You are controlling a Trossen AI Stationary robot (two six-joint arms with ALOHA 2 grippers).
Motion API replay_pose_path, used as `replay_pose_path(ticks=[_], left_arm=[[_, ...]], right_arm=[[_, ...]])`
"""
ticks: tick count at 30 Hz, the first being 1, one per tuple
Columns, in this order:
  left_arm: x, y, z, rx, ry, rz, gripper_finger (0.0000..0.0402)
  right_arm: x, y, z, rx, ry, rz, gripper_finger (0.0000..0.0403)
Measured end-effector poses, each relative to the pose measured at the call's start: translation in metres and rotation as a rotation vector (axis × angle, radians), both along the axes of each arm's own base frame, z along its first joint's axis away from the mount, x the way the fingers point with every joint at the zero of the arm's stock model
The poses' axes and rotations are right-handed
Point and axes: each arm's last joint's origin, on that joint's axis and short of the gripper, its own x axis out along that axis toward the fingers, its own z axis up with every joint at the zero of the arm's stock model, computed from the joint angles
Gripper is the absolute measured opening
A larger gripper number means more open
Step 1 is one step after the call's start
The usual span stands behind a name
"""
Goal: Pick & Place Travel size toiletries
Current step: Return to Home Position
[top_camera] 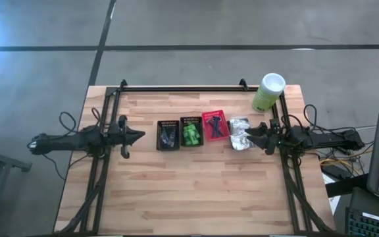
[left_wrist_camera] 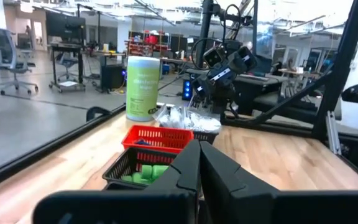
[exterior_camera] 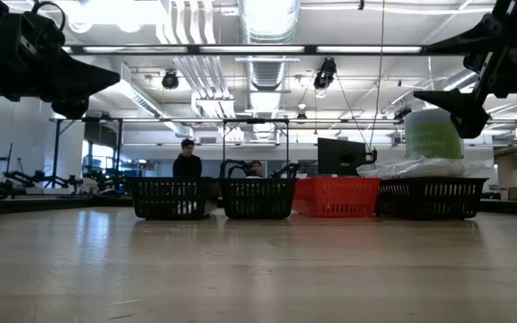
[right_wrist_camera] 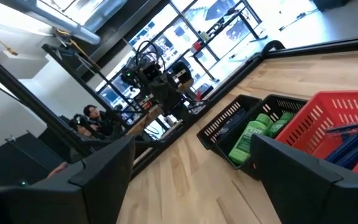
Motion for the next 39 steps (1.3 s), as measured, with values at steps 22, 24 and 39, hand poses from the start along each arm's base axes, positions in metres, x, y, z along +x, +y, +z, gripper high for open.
replay_pose_path(ticks=[22,24,39], left_arm=[[0.0000,0.0000,0.0004,-0.026,-0.007,0.001,0.0012],[0.0000,0.0000,0.0004,-0.026,-0.007,0.001,0.0012],[0.0000,0.0001,0.0004,-0.026,-0.006,0.002,0.0012]], right_arm=[[0.0000,0.0000,0.0000,0.000,0.000,-0.001,0.0359],[0.0000,0.0000,0.0000,0.000,0.000,-0.001,0.0358],[-0.0019,-0.0001,0.0021,0.032,-0.031,0.003,0.0320]])
